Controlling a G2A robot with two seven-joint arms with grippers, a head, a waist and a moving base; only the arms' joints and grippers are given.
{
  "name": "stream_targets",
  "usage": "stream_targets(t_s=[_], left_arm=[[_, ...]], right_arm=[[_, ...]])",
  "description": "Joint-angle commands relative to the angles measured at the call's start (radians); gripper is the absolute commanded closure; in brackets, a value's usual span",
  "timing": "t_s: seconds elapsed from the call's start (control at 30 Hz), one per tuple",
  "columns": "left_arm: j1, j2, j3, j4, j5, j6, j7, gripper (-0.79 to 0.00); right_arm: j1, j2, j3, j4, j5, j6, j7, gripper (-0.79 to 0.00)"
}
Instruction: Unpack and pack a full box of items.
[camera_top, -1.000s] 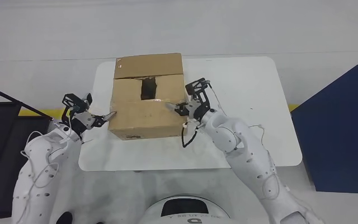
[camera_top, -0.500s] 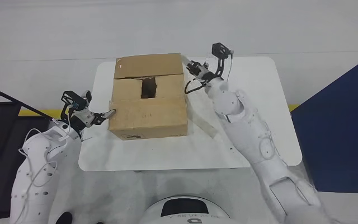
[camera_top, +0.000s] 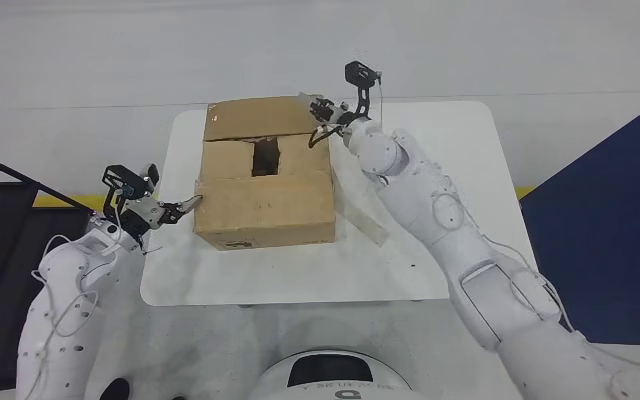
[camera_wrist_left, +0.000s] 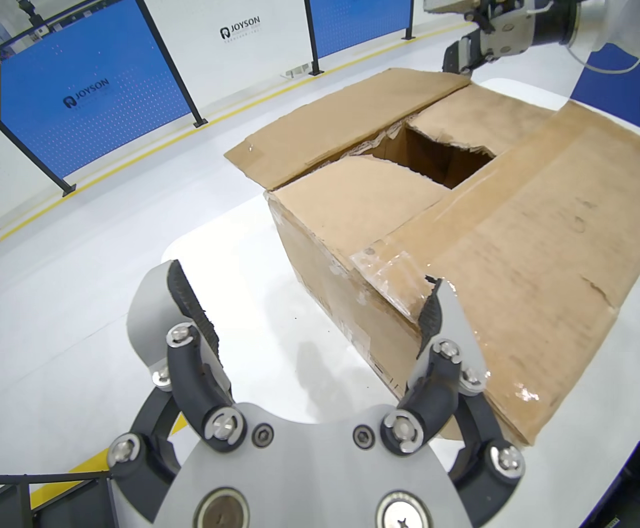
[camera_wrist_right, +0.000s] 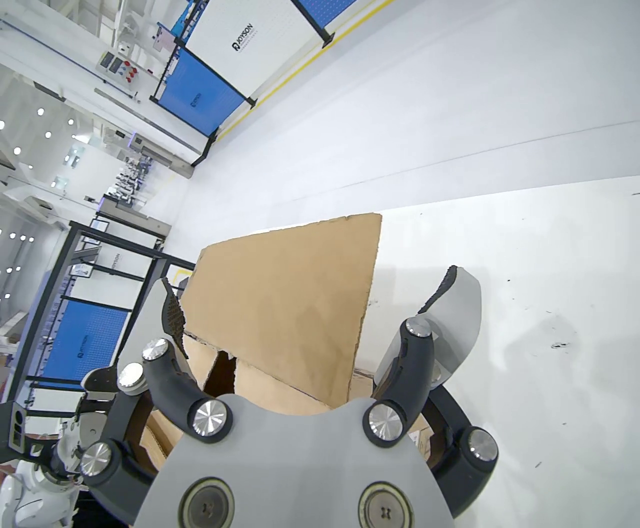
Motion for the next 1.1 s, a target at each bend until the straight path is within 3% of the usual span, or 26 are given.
stream_targets(t_s=[0.0,0.2,0.37,0.47,0.6,0.7,0.9,1.07], left_arm=[[0.003,0.0,-0.001,-0.002,-0.001,0.002,0.001,-0.785],[0.006,0.001,0.002,-0.002,-0.004,0.008,0.005,-0.785],[0.006,0.002,0.005,0.0,-0.001,0.011,0.006,-0.785],[0.005,0.003,0.007,0.004,0.0,0.013,0.006,-0.785],[0.006,0.004,0.001,0.013,-0.006,0.016,0.011,-0.785],[0.007,0.005,-0.012,0.038,-0.017,0.024,0.016,-0.785],[0.001,0.01,-0.074,0.12,-0.088,0.018,0.034,-0.785],[-0.001,0.013,-0.103,0.112,-0.204,-0.064,0.045,-0.785]], right_arm=[[0.01,-0.004,0.016,0.045,0.051,-0.076,0.009,-0.785],[0.01,-0.006,0.073,0.129,0.201,-0.335,0.082,-0.785],[0.001,0.005,0.132,0.187,0.357,-0.58,0.249,-0.785],[0.003,0.012,0.157,0.217,0.428,-0.661,0.348,-0.785],[0.007,0.019,0.172,0.234,0.476,-0.722,0.451,-0.785],[0.027,0.024,0.161,0.25,0.431,-0.697,0.498,-0.785],[0.032,0.025,0.137,0.239,0.377,-0.692,0.534,-0.785],[0.024,0.033,0.129,0.219,0.308,-0.689,0.51,-0.785]])
